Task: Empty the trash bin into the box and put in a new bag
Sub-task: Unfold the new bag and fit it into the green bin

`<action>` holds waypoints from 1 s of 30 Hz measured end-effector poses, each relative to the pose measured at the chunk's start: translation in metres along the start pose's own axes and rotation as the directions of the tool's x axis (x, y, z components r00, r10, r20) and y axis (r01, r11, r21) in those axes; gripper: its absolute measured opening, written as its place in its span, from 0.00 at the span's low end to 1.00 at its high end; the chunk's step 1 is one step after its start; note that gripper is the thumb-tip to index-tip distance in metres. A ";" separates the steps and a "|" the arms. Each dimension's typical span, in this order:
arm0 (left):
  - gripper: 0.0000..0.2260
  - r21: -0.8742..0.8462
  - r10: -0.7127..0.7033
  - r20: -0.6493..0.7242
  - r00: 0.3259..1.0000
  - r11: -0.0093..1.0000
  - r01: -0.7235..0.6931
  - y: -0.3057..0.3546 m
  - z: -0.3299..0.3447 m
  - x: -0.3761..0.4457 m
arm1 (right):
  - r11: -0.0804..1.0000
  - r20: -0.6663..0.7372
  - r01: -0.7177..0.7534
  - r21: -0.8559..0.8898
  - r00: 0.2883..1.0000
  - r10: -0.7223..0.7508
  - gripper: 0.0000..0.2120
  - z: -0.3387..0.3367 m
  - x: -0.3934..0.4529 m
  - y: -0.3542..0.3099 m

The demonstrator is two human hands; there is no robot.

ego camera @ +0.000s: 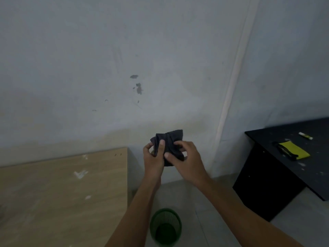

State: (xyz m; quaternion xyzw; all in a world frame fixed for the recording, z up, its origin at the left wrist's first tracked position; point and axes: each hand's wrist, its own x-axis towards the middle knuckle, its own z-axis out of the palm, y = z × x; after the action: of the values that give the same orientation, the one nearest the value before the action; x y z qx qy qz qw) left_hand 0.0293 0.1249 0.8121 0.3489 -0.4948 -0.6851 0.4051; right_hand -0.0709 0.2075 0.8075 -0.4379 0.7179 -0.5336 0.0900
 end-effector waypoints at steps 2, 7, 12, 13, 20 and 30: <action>0.38 -0.024 -0.017 0.011 1.000 1.000 0.017 0.002 0.003 0.013 | 0.998 0.084 -0.017 0.059 0.996 0.012 0.24 -0.003 0.010 0.004; 0.18 -0.004 0.042 0.077 0.996 0.999 -0.042 0.007 0.002 0.049 | 0.969 -0.015 -0.077 0.234 0.996 0.083 0.05 -0.022 0.046 0.015; 0.16 0.008 0.055 0.040 0.998 0.998 -0.056 0.014 0.004 0.071 | 0.822 -0.039 -0.250 0.512 0.949 0.313 0.07 -0.037 0.065 0.016; 0.15 0.011 0.060 0.033 0.998 0.998 -0.061 0.016 0.005 0.073 | 0.785 -0.040 -0.271 0.557 0.935 0.352 0.09 -0.040 0.069 0.017; 0.13 -0.086 0.081 -0.058 0.995 0.993 -0.086 0.022 0.008 0.084 | 0.332 0.197 -0.462 0.822 0.779 0.596 0.13 -0.055 0.091 0.039; 0.14 0.054 0.027 -0.198 0.980 0.998 -0.017 0.013 0.026 0.107 | 0.129 0.337 -0.514 0.848 0.712 0.616 0.17 -0.062 0.111 0.043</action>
State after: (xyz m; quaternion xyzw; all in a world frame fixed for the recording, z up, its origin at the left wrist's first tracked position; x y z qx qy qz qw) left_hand -0.0363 0.0365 0.8232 0.4203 -0.4733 -0.6293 0.4509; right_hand -0.1979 0.1719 0.8341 0.0161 0.4186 -0.7759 0.4717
